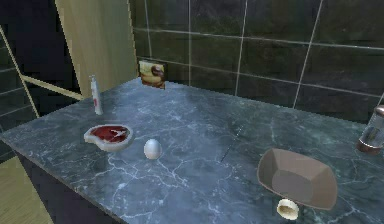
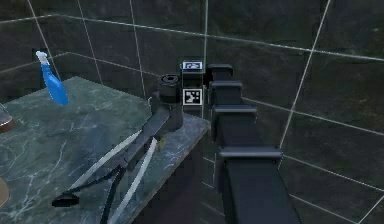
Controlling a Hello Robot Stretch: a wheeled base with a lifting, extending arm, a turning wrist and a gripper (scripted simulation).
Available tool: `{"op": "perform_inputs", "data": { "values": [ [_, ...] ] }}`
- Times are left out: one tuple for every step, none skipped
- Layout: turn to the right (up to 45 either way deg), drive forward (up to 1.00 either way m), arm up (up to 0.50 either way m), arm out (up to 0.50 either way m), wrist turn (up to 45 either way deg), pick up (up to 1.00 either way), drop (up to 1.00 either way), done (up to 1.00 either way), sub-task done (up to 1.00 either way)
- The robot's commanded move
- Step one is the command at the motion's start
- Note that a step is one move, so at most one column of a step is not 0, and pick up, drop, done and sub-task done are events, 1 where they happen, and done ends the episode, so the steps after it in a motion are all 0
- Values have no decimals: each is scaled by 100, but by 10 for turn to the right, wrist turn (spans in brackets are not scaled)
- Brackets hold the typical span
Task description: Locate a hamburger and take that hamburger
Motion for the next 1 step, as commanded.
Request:
{"op": "perform_inputs", "data": {
  "values": [
    [0, 0, 0, 0, 450, 0, 0, 0, 0]
  ]
}}
